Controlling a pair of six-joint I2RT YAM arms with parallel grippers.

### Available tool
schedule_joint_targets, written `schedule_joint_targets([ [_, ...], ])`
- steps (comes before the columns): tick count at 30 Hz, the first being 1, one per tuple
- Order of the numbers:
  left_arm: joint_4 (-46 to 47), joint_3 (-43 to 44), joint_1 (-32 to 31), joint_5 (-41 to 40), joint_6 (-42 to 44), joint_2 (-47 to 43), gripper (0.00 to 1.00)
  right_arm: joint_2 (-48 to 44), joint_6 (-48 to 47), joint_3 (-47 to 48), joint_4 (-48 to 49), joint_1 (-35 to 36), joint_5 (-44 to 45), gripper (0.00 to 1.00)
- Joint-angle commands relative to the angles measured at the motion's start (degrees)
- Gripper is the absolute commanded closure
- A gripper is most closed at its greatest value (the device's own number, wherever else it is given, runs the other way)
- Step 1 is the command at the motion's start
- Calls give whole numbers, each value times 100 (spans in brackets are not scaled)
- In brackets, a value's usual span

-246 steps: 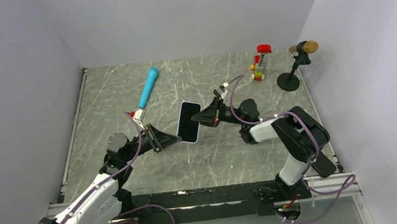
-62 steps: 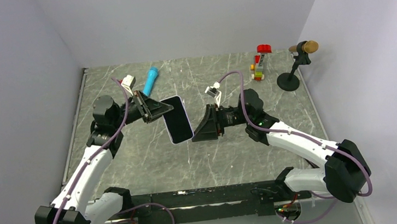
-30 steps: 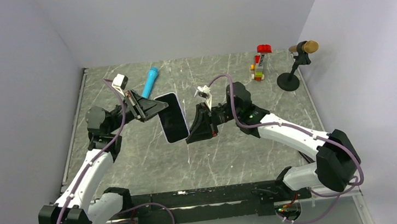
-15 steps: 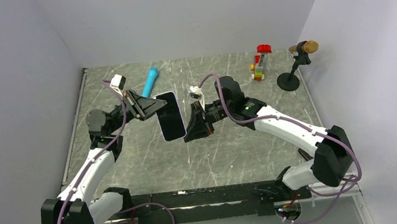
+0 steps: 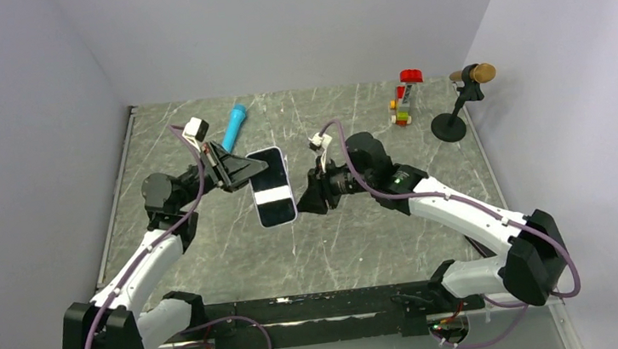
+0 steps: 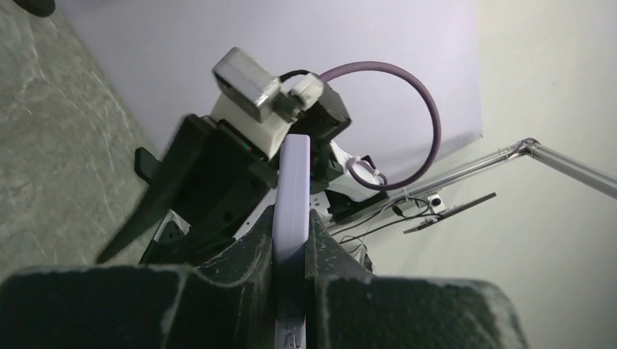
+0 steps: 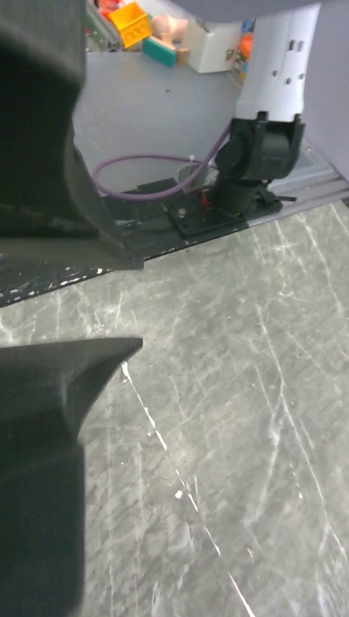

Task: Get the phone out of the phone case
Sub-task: Remove the phone case from the phone.

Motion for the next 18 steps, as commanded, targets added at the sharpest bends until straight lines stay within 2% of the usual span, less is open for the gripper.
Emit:
schedule_joint_targets([
  [1, -130, 233, -13, 27, 147, -332, 100, -183, 659, -166, 634, 8, -1046, 47],
  [4, -1363, 488, -12, -35, 1082, -599, 100, -473, 886, -309, 1081, 10, -1871, 33],
  [6, -1830, 570, -13, -128, 1383, -737, 100, -725, 974, -468, 1373, 9, -2142, 25],
  [9, -2212, 674, -13, -157, 1607, -815, 100, -828, 1181, -579, 1743, 19, -2439, 19],
  [15, -2079, 622, -12, -138, 1447, -839, 100, -496, 1457, -280, 2058, 108, -2238, 23],
  [18, -2170, 655, -13, -121, 1477, -884, 100, -359, 1460, -141, 2115, 172, -2287, 39],
])
